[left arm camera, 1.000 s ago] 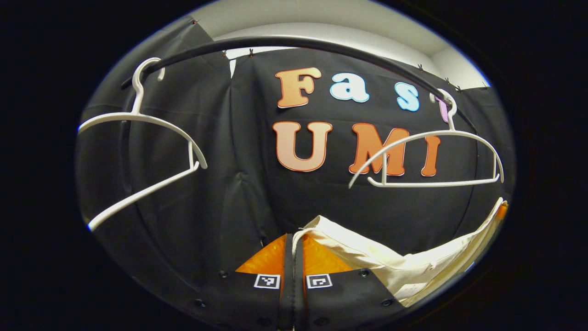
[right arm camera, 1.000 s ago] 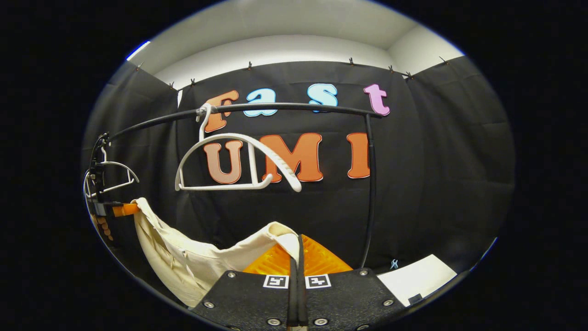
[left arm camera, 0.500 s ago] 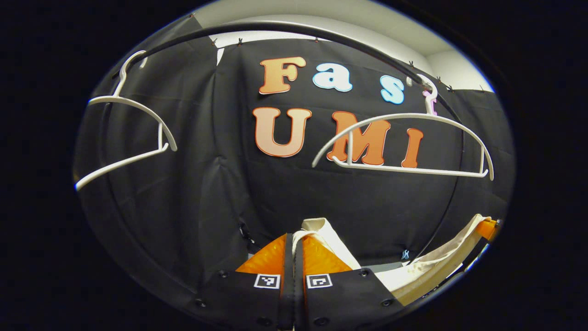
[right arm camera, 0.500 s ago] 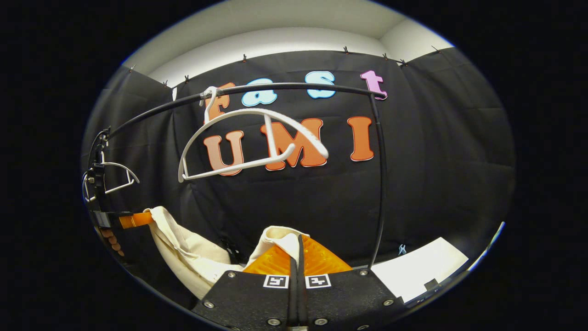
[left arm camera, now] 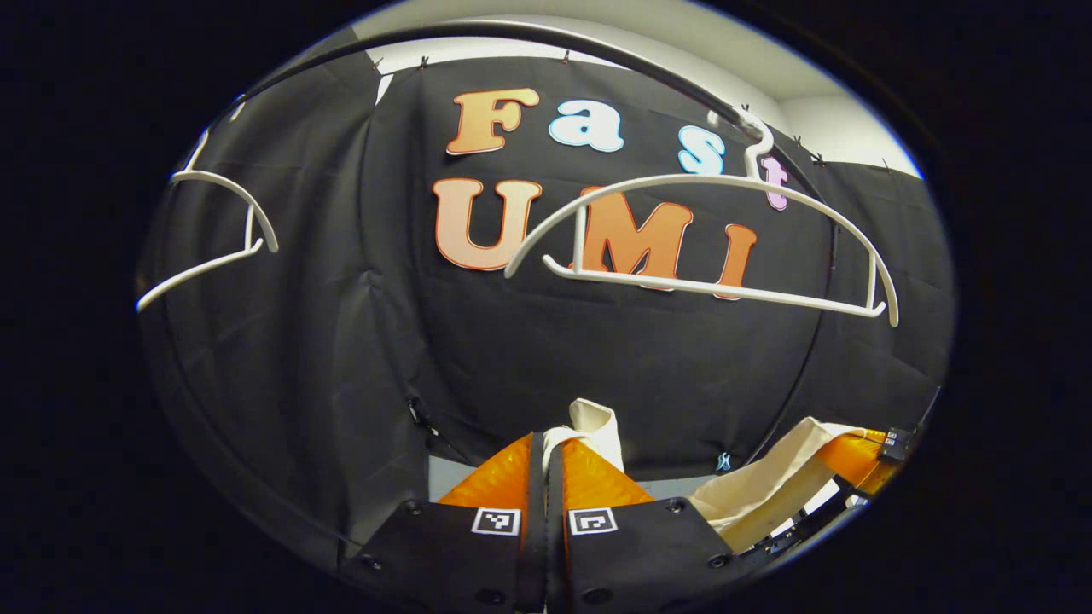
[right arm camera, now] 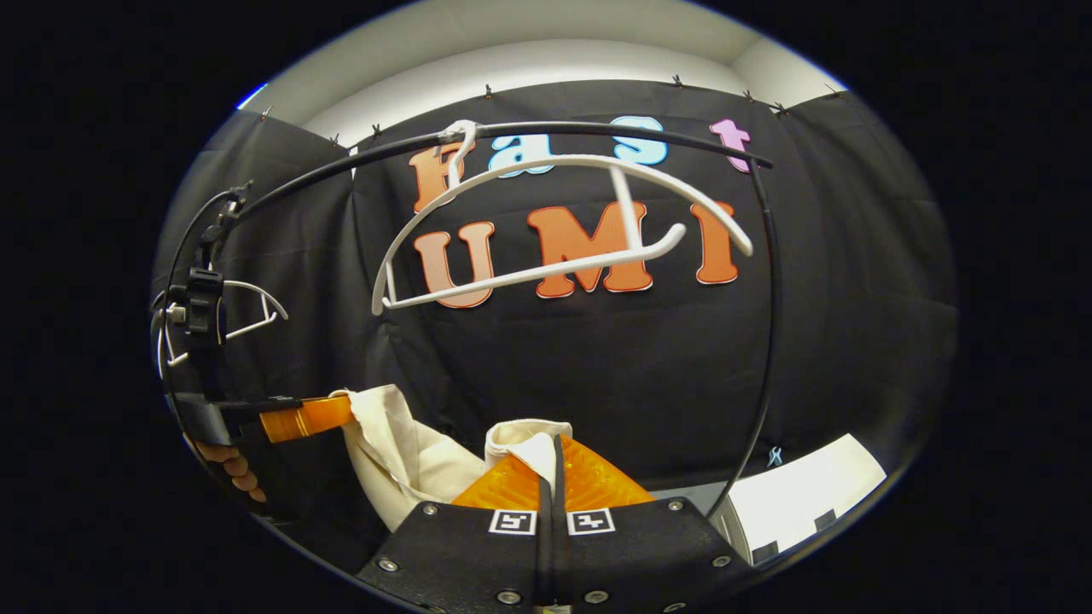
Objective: Grasp the clothes on the hanger with both hands and then place them into the laundry hamper below.
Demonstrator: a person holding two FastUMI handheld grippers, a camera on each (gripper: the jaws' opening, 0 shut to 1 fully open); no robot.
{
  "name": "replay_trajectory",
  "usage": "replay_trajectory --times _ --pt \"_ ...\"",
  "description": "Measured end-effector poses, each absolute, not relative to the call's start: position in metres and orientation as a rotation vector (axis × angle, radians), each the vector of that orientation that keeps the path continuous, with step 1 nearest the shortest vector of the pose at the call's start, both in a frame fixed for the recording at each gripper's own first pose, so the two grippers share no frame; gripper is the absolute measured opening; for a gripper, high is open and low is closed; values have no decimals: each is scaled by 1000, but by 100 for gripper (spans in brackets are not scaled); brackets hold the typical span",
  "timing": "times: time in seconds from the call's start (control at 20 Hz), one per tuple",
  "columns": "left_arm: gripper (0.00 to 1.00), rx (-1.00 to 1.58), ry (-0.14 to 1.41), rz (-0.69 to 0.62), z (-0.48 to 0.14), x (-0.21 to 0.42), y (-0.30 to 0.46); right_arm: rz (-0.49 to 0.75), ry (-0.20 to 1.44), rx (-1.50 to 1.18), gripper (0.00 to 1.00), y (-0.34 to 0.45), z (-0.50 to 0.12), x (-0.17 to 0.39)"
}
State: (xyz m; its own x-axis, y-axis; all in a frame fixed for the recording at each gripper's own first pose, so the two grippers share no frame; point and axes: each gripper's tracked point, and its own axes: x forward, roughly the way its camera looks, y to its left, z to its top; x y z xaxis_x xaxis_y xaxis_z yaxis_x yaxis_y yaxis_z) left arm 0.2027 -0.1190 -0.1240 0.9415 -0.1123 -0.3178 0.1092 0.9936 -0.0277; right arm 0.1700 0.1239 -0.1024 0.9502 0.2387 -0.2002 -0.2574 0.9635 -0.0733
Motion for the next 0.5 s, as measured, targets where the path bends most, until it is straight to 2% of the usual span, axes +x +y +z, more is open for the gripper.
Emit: replay_trajectory --times 0.5 --pt "7 -40 430 -101 -175 209 -112 316 229 -162 0 183 -143 199"
